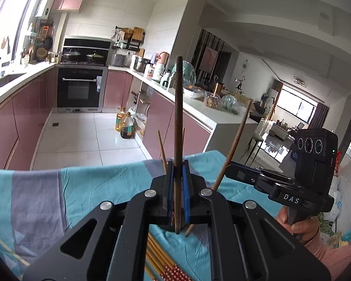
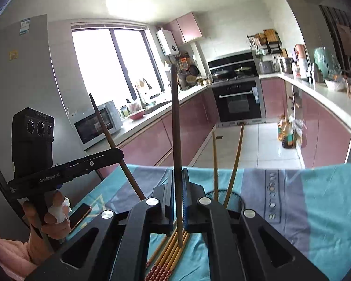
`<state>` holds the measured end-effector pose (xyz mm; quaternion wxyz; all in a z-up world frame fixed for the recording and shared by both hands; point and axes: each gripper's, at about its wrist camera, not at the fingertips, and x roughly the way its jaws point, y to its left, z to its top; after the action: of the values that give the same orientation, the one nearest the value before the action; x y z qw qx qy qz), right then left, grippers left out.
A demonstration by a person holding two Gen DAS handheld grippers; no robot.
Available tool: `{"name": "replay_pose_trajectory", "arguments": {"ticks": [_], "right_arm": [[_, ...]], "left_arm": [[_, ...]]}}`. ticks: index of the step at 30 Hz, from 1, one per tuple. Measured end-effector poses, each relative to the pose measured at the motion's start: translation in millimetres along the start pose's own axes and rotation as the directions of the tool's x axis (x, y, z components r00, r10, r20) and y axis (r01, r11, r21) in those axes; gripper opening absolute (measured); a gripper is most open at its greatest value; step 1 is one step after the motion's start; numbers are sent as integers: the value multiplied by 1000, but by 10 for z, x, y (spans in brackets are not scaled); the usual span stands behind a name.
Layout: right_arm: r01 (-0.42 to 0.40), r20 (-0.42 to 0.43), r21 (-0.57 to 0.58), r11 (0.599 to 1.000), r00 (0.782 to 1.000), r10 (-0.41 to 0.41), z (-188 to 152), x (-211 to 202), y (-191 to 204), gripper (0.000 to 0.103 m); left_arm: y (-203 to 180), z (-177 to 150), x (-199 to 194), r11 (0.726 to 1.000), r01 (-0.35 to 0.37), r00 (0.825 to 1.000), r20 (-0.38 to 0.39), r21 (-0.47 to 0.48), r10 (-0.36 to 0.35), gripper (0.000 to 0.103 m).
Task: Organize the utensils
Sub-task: 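Raise the left gripper's chopstick over the mesh cup and lower it in while the right gripper does likewise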
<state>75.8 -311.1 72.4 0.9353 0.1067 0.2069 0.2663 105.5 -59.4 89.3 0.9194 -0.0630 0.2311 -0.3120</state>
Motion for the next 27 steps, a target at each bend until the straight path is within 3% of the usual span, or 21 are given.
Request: {"name": "replay_pose_trajectory", "arguments": {"ticks": [13, 21, 27], "right_arm": [[46, 70, -8, 999, 997, -45, 268, -61, -166, 5], [109, 38, -25, 994, 993, -108, 203, 130, -249, 5], [123, -36, -14, 992, 992, -123, 83, 319, -343, 5]], "left_arm": [[-149, 304, 338, 999, -23, 1000, 2, 26, 23, 7], [-215, 197, 622, 998, -41, 997, -65, 46, 44, 7], [-202, 37, 824, 997, -40, 989, -140, 73, 50, 7]]}}
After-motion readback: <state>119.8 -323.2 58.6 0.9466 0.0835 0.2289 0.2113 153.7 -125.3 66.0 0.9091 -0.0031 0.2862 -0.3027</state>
